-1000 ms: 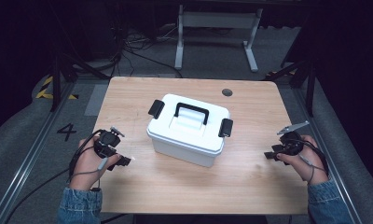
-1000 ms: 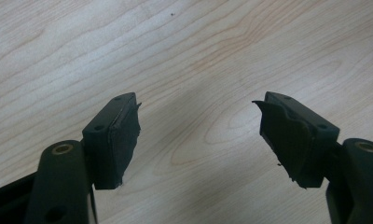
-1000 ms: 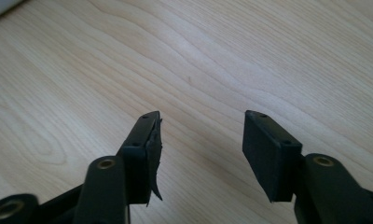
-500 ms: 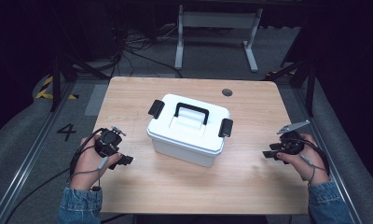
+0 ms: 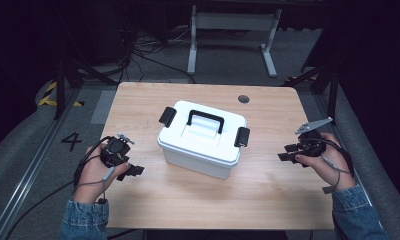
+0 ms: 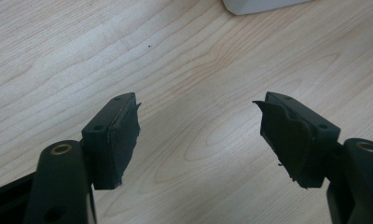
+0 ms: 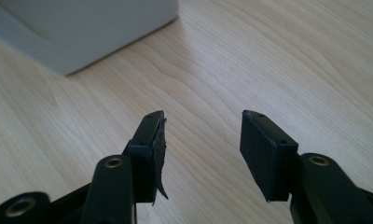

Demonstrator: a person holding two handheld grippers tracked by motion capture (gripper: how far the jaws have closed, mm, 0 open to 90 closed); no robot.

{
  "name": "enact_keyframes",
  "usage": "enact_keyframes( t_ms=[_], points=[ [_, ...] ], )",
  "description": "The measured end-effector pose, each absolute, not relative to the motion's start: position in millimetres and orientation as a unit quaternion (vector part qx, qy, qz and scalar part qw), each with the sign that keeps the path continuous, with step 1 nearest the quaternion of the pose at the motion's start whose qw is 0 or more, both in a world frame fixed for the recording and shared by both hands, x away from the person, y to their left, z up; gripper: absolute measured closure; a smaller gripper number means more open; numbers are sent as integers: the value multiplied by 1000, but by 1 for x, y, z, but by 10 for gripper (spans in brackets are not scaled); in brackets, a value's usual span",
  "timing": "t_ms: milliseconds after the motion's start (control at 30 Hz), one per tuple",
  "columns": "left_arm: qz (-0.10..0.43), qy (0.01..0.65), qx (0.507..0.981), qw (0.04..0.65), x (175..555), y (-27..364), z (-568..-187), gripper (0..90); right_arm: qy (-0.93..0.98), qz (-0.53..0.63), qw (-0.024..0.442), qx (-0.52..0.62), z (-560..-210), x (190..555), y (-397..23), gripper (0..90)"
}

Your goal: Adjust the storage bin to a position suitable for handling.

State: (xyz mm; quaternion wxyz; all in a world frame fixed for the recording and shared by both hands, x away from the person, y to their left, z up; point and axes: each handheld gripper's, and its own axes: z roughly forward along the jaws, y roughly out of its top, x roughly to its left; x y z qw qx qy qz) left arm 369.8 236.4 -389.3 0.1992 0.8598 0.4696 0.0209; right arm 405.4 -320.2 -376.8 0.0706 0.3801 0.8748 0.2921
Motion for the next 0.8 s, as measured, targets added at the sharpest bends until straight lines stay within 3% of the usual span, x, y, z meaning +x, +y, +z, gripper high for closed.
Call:
enact_keyframes(
  t_ms=[800],
  points=[
    [22, 455, 867, 202, 370, 236, -387, 286, 889, 330, 54, 312, -311, 420, -270, 513]
  ],
)
